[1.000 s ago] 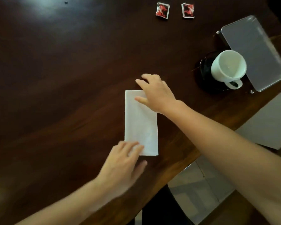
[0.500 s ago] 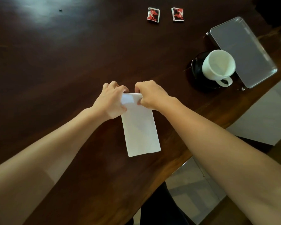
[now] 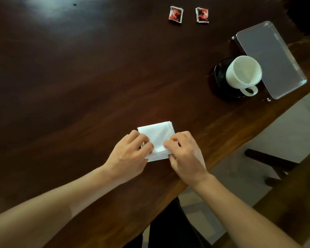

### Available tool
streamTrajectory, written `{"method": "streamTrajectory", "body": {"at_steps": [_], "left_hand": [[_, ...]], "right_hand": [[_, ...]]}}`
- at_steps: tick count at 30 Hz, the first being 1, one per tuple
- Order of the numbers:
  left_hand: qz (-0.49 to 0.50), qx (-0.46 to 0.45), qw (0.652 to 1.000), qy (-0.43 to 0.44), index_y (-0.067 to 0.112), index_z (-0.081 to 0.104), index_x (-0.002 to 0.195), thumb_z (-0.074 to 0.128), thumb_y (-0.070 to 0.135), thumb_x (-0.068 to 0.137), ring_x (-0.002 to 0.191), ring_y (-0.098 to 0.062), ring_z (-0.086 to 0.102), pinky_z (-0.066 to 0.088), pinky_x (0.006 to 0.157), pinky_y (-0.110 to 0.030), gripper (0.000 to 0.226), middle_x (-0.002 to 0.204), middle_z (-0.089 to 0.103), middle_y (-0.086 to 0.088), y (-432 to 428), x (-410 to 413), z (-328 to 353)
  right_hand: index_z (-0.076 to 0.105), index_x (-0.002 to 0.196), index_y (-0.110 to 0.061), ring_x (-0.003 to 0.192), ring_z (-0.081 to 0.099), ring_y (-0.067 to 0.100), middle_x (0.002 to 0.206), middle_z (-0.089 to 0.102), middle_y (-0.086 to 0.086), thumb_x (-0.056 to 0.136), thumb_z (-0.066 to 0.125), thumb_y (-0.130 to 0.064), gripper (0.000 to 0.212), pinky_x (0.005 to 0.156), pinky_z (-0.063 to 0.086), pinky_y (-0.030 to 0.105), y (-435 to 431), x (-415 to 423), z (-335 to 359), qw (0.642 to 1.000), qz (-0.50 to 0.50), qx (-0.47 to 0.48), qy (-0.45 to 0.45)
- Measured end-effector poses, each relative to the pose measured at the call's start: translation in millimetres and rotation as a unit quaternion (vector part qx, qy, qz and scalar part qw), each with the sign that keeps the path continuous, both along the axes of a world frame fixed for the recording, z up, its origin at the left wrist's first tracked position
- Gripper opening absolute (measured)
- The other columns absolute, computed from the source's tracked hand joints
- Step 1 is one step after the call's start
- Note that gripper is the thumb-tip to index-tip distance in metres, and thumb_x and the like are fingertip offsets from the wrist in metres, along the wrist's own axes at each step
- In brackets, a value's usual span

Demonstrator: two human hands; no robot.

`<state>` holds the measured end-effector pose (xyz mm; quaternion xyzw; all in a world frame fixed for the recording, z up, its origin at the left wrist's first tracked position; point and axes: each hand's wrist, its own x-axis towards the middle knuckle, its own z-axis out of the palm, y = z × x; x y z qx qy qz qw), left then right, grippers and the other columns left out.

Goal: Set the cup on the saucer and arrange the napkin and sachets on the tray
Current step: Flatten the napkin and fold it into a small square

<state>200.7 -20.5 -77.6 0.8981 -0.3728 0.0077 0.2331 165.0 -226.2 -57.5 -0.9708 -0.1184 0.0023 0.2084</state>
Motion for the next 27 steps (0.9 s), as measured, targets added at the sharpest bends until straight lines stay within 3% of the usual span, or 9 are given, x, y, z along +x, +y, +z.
{"method": "streamTrajectory", "body": {"at_steps": [5,8,15,19,23,25,27], "left_hand": [[-0.009,0.035,0.999,-0.002,0.009,0.067,0.087,0.066,0.013,0.081,0.083,-0.031,0.058,0.052,0.064,-0.043,0.006,0.095,0.065,-0.010,-3.5,-17.5,-12.8],[-0.011,0.046,0.999,-0.007,0.011,0.068,0.087,0.064,0.027,0.089,0.083,-0.029,0.058,0.052,0.065,-0.040,0.017,0.094,0.065,-0.008,-5.6,-18.8,-15.1],[-0.038,0.051,0.998,-0.021,0.013,0.066,0.092,0.062,0.022,0.096,0.078,-0.026,0.053,0.048,0.061,-0.038,0.011,0.093,0.063,-0.006,-4.0,-23.0,-29.1],[-0.024,0.069,0.997,-0.015,0.015,0.067,0.088,0.058,0.027,0.096,0.079,-0.028,0.055,0.047,0.064,-0.039,0.017,0.090,0.064,-0.005,-5.7,-21.8,-24.0],[-0.044,0.092,0.995,0.005,0.015,0.071,0.093,0.062,0.048,0.090,0.110,-0.034,0.059,0.050,0.092,-0.047,0.034,0.113,0.065,-0.011,-11.2,-7.7,-15.0],[-0.046,0.125,0.990,0.038,0.010,0.069,0.116,0.053,0.055,0.092,0.133,-0.039,0.050,0.041,0.110,-0.050,0.054,0.136,0.058,-0.018,-19.4,1.0,-13.1],[-0.050,0.169,0.982,0.070,0.002,0.048,0.144,0.038,0.060,0.096,0.149,-0.039,0.028,0.024,0.122,-0.050,0.075,0.156,0.039,-0.022,-27.2,6.8,-13.5]], "right_hand": [[0.071,0.098,-0.007,0.093,0.061,0.029,0.100,0.066,0.013,0.071,0.084,-0.001,0.031,0.070,0.062,0.037,-1.5,-21.6,-23.9,1.000,-0.013,-0.005,0.015],[0.070,0.096,-0.006,0.093,0.061,0.029,0.099,0.066,0.012,0.072,0.082,0.002,0.028,0.070,0.063,0.037,-3.2,-24.3,-26.1,0.999,-0.027,0.009,0.018],[0.073,0.094,-0.006,0.092,0.062,0.027,0.097,0.067,0.013,0.074,0.083,-0.003,0.022,0.075,0.063,0.035,-5.9,-33.4,-28.0,1.000,-0.025,0.003,-0.012],[0.073,0.096,-0.012,0.099,0.060,0.025,0.101,0.069,0.007,0.073,0.081,-0.009,0.024,0.081,0.059,0.037,-5.0,-37.9,-16.8,0.997,-0.040,-0.033,0.056],[0.075,0.088,-0.014,0.091,0.062,0.019,0.089,0.071,0.001,0.081,0.070,-0.012,0.009,0.077,0.056,0.039,-2.3,-30.0,-0.7,0.996,-0.059,-0.006,0.070],[0.076,0.096,-0.012,0.096,0.065,0.017,0.094,0.073,0.001,0.087,0.065,-0.012,0.015,0.083,0.057,0.038,4.0,-17.5,2.9,0.994,-0.092,0.047,0.039],[0.073,0.115,-0.011,0.117,0.062,0.018,0.115,0.072,0.003,0.093,0.059,-0.012,0.026,0.101,0.052,0.037,18.5,2.7,2.4,0.989,-0.112,0.097,0.018]]}}
